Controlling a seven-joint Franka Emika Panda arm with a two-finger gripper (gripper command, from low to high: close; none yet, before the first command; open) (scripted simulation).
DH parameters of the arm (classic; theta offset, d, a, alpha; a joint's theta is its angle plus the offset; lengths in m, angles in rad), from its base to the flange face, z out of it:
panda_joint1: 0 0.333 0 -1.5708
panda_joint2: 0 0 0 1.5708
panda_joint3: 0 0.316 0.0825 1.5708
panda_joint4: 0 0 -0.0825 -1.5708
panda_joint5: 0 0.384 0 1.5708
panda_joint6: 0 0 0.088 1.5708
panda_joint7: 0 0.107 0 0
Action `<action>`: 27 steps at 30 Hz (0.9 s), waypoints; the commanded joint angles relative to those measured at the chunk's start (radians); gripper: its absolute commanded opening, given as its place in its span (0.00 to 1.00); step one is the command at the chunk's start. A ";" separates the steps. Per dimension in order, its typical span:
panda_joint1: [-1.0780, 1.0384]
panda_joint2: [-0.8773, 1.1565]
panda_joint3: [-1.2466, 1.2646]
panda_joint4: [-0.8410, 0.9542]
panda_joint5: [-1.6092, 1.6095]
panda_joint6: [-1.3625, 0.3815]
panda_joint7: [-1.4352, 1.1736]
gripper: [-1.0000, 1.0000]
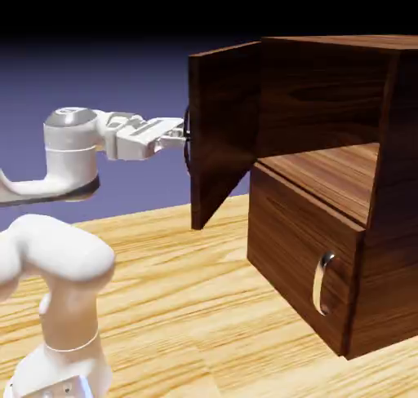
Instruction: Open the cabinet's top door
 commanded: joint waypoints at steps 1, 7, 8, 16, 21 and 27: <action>-0.002 0.020 0.036 0.015 0.035 -0.029 0.007 0.00; -0.060 0.167 0.254 0.147 0.233 -0.202 0.060 0.00; -0.078 0.195 0.290 0.175 0.263 -0.233 0.069 0.00; -0.304 0.403 0.578 0.449 0.454 -0.480 0.139 0.00; -0.484 0.490 0.747 0.623 0.527 -0.613 0.168 0.00; -0.702 0.533 0.927 0.804 0.587 -0.734 0.176 0.00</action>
